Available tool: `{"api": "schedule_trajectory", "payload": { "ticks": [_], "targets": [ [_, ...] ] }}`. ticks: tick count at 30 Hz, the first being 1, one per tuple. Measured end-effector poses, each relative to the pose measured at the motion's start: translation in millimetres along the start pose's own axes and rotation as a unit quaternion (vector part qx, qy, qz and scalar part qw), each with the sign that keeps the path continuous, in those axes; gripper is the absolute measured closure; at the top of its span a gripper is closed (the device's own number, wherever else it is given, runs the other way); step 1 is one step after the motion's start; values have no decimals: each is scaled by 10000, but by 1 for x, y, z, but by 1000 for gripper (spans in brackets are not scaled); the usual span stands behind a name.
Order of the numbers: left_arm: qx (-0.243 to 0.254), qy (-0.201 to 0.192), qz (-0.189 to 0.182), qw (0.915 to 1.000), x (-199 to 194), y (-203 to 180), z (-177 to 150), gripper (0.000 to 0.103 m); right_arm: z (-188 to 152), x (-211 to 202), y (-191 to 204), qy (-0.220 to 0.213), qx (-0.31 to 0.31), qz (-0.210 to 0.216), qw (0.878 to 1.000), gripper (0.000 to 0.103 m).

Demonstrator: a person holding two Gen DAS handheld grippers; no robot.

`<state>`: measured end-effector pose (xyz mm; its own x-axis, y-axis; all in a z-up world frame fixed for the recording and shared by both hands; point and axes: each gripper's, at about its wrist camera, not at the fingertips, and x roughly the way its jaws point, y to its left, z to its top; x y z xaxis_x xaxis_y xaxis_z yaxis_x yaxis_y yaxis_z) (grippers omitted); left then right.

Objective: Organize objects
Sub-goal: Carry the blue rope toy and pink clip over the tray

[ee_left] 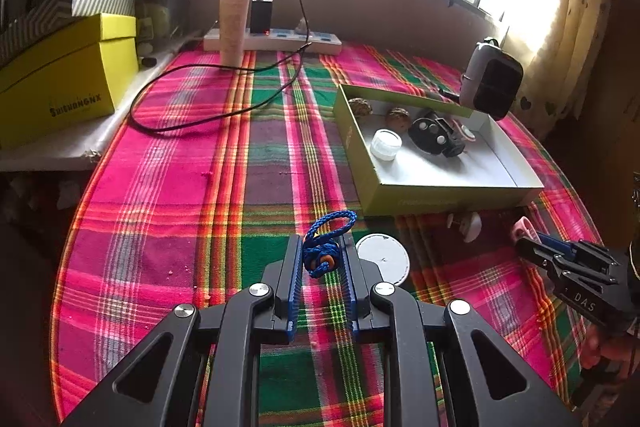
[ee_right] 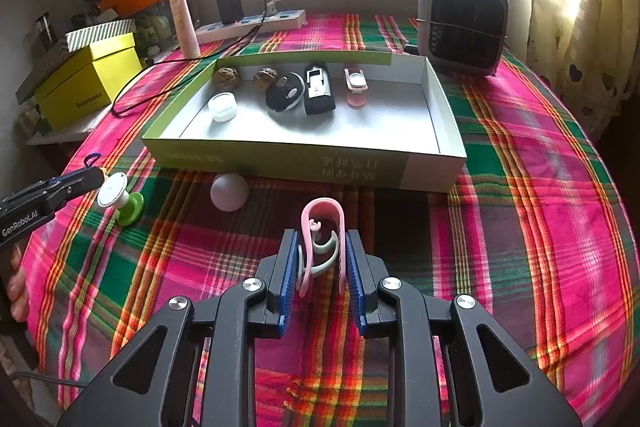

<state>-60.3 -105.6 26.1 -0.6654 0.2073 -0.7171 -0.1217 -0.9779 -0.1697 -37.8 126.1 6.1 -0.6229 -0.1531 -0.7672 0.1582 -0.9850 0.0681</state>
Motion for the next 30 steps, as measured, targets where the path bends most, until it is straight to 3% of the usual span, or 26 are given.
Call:
{"api": "schedule_trajectory", "payload": {
  "ticks": [30],
  "targets": [
    [363,-222,-181,9989,-3,-53,27,87,31,-15,-3,-387,-201,205,9988,79]
  ]
}}
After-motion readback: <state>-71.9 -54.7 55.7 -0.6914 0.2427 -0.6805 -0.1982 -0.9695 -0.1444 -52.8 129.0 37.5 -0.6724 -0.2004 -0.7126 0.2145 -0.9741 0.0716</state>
